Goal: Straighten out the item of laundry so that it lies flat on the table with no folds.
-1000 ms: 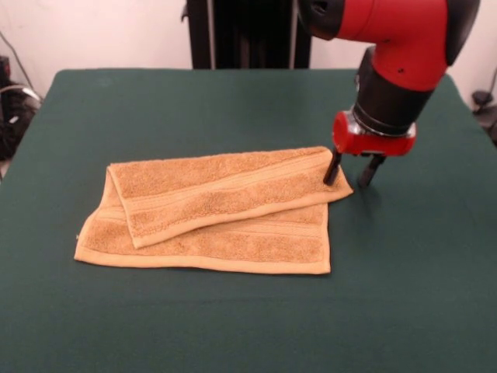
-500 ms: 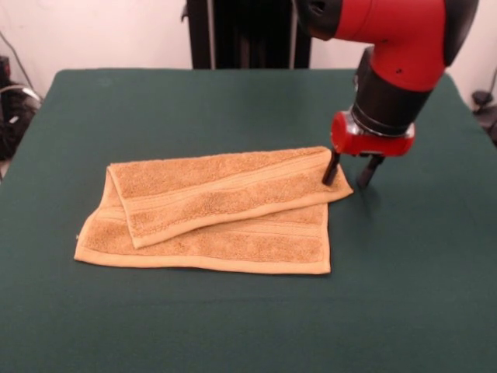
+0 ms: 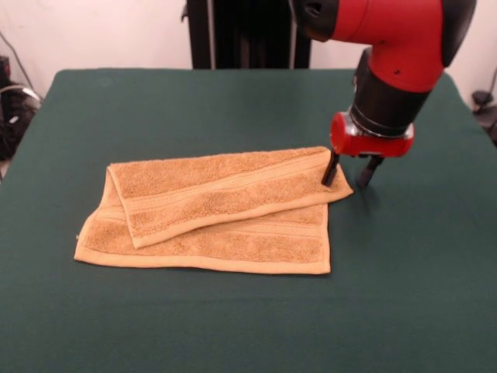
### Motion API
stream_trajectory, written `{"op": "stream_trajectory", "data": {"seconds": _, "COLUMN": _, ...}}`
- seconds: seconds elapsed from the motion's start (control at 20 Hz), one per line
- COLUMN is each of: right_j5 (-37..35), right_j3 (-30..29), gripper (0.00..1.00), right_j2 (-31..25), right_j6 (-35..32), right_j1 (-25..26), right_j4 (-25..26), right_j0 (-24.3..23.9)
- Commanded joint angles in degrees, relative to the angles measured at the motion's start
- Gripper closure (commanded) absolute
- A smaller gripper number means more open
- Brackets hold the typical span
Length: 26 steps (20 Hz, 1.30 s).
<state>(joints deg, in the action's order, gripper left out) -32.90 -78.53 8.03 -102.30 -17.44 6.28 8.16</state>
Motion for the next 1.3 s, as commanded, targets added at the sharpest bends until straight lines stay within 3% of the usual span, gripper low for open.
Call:
{"op": "stream_trajectory", "data": {"seconds": 0.05, "right_j5": -0.1, "right_j3": -4.5, "gripper": 0.00, "right_j2": -3.5, "right_j6": -8.0, "right_j1": 5.6, "right_j4": -0.6, "right_j0": -1.4}}
{"op": "stream_trajectory", "data": {"seconds": 1.3, "right_j5": 1.5, "right_j3": -5.7, "gripper": 0.00, "right_j2": -4.9, "right_j6": -8.9, "right_j1": 5.0, "right_j4": -2.4, "right_j0": -2.9}}
